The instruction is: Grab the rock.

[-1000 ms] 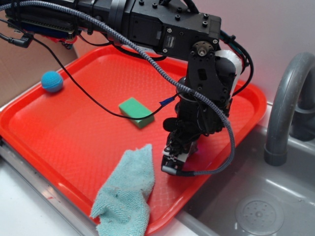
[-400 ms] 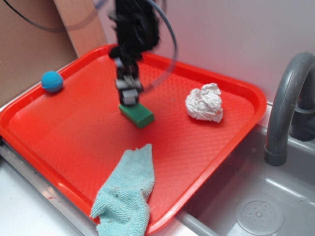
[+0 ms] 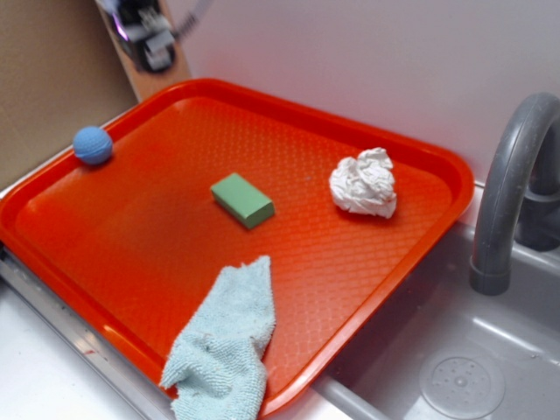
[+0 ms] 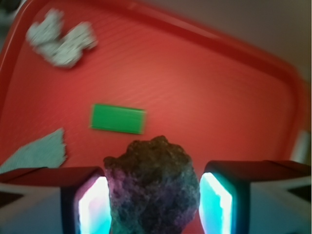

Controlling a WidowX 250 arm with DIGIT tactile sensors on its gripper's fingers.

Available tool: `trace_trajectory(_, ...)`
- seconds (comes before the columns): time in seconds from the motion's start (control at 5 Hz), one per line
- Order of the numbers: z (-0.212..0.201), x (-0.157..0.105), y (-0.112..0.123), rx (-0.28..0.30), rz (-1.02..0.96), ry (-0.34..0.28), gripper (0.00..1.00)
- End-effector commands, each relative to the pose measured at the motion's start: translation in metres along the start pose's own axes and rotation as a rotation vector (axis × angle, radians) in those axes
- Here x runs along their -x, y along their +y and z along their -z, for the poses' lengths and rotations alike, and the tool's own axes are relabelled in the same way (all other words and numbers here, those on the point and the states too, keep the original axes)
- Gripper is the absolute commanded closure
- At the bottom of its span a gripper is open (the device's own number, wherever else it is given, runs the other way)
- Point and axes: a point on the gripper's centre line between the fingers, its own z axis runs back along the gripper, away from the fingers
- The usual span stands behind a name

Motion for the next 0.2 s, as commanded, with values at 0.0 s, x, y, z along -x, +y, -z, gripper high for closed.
trace_trajectory(0.0, -0.0179, 0.0476, -0.0239, 0.024, -0.128, -0.057, 1.00)
